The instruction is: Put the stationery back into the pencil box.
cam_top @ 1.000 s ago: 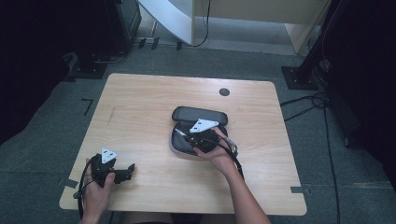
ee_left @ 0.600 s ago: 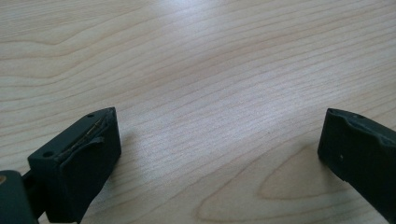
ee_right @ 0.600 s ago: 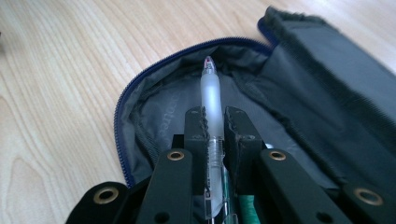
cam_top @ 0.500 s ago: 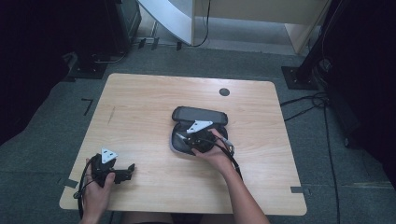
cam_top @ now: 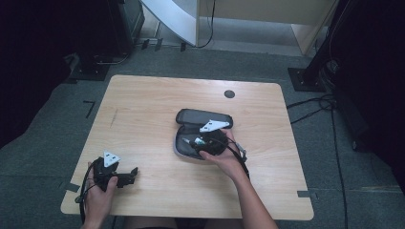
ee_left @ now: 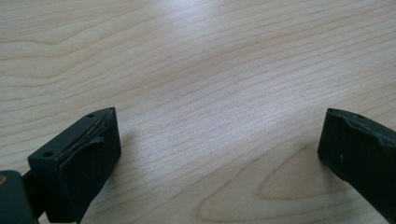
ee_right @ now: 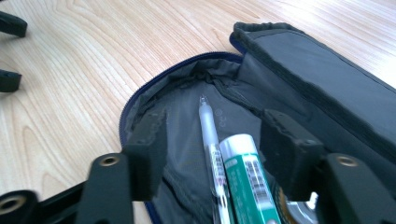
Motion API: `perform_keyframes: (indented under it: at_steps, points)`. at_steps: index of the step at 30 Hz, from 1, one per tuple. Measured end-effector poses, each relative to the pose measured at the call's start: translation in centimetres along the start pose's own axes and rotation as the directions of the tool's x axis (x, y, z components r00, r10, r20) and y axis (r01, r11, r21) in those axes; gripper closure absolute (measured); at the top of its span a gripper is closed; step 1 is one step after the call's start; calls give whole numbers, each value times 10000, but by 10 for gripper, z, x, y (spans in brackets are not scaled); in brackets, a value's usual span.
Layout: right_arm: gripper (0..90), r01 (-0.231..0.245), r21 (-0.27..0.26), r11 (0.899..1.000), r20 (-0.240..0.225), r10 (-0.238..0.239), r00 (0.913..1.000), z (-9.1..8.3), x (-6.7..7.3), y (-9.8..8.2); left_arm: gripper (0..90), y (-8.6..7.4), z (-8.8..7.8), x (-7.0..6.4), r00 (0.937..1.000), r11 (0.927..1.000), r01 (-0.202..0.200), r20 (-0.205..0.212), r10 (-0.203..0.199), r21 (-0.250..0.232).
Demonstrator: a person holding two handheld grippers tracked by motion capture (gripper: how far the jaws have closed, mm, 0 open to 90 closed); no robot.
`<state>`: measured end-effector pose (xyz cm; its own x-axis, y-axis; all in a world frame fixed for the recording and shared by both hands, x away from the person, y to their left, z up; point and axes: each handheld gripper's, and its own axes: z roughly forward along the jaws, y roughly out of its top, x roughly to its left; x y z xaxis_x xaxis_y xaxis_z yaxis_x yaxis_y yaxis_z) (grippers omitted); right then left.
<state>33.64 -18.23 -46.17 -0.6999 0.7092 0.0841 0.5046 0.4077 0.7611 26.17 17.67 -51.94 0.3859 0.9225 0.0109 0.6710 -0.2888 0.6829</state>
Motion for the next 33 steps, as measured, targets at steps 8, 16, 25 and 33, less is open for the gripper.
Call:
perform_keyframes:
  at_steps: [8,16,25,33]
  points:
    - [90,-385,-163,9991,834,397,9957,-21,-4,-5,0,0,0,0,10000,10000,2,0,-2,-3]
    - [0,-736,-474,9962,1376,795,9873,-44,-11,-9,0,0,0,0,10000,10000,-1,2,1,1]
    - [0,-998,-644,9929,1824,1101,9770,-68,-25,-24,0,0,0,0,10000,10000,3,1,-3,-1]
    - [0,-1256,-697,9896,2208,1381,9655,-85,-36,-41,0,0,0,0,10000,10000,3,4,-3,2]
